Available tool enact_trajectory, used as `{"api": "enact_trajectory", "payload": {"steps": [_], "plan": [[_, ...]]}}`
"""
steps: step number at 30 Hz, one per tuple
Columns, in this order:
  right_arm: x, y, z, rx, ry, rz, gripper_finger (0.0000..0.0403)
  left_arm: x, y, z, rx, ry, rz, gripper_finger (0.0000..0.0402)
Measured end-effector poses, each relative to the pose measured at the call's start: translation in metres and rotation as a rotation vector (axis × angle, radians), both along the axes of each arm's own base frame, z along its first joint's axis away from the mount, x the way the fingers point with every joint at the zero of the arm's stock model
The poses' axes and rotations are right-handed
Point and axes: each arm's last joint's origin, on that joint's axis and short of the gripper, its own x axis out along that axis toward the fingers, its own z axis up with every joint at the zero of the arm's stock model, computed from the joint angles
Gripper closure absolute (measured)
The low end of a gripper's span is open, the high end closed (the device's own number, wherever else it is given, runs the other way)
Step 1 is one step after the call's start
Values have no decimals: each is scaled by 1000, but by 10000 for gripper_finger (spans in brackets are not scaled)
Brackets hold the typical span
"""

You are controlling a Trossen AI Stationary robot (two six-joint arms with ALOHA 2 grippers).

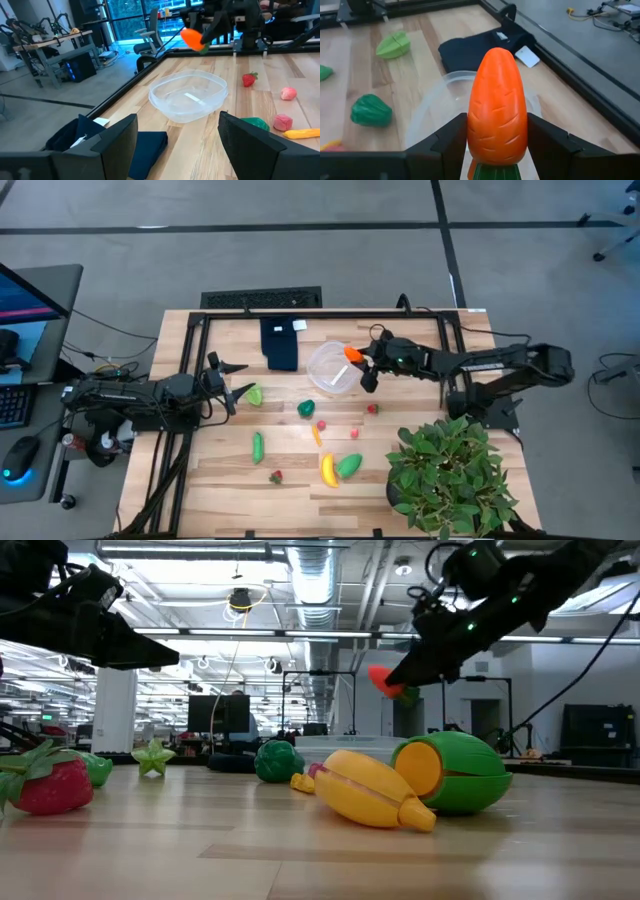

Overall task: Pick and placing Produce into tupperware
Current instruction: Put the orange carrot into the transparent container

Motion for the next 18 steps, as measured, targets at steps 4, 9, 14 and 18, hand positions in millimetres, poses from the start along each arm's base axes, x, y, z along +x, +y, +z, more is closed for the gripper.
{"api": "enact_trajectory", "payload": {"steps": [4, 9, 14, 18], "plan": [[10, -9, -11, 19, -31, 22, 214, 0, 0, 0, 0, 0, 0, 136], [20, -18, -25, 31, -66, 39, 214, 0, 0, 0, 1, 0, 0, 136], [25, -25, -35, 33, -84, 37, 214, 0, 0, 0, 1, 0, 0, 136], [29, -29, -42, 27, -100, 29, 214, 0, 0, 0, 2, 1, 0, 136]]}}
